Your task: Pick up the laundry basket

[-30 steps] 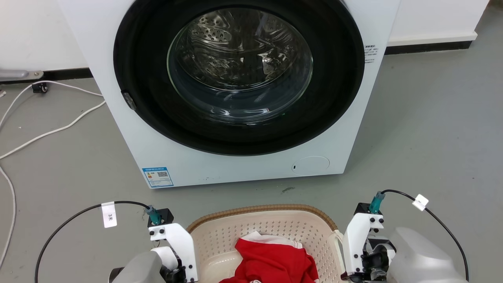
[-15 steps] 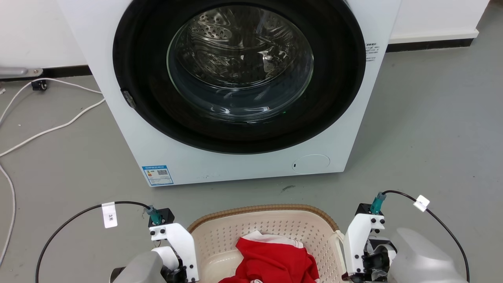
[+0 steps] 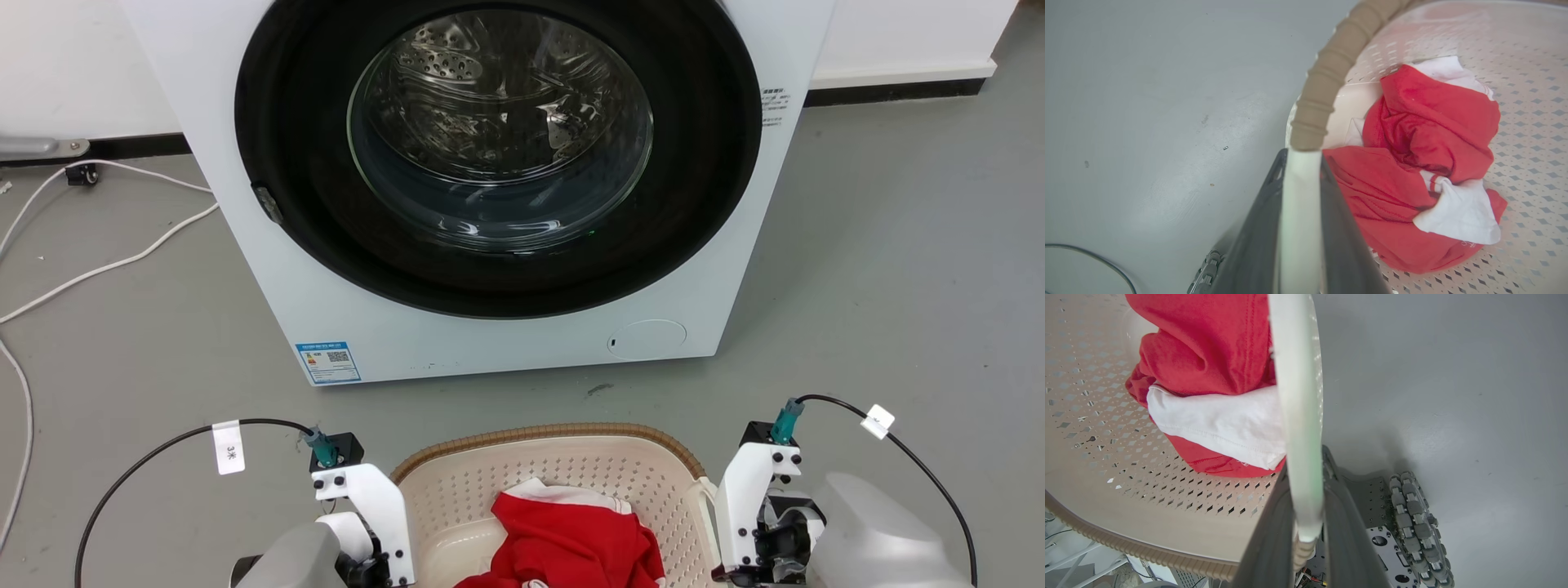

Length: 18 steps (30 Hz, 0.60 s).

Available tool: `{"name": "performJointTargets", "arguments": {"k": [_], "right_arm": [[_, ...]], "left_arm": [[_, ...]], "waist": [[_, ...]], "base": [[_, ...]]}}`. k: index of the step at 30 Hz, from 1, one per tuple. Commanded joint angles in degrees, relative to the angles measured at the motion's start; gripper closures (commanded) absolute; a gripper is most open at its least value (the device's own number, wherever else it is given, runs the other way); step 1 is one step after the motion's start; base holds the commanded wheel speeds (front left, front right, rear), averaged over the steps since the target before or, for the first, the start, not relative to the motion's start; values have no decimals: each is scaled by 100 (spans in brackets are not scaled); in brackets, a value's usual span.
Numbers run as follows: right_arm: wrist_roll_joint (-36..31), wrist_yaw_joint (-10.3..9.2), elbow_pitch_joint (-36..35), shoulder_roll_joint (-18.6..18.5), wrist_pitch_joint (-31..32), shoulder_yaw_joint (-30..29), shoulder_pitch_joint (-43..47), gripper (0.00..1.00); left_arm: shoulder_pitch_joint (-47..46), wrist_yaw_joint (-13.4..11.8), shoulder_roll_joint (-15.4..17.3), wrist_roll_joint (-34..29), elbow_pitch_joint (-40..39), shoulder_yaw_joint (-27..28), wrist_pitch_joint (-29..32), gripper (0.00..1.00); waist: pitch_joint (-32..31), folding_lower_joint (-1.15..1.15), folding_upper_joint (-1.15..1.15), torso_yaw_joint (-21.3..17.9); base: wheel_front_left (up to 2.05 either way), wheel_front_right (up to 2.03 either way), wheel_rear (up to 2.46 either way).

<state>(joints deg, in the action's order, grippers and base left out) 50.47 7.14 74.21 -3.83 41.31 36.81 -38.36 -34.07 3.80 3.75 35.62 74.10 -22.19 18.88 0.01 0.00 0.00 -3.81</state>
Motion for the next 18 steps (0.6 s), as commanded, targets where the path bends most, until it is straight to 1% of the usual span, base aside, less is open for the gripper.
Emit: {"name": "performJointTargets", "arguments": {"k": [1, 18], "right_arm": [[31, 64, -62, 167, -36, -40, 35, 100], [43, 65, -63, 172, -50, -72, 54, 100]], "left_arm": [[-19, 60, -156, 53, -40, -22, -25, 100], [1, 65, -158, 141, -42, -119, -78, 100]], "waist": [[1, 0, 0, 1], [37, 0, 0, 19]], "base": [[0, 0, 0], [0, 0, 0]]}}
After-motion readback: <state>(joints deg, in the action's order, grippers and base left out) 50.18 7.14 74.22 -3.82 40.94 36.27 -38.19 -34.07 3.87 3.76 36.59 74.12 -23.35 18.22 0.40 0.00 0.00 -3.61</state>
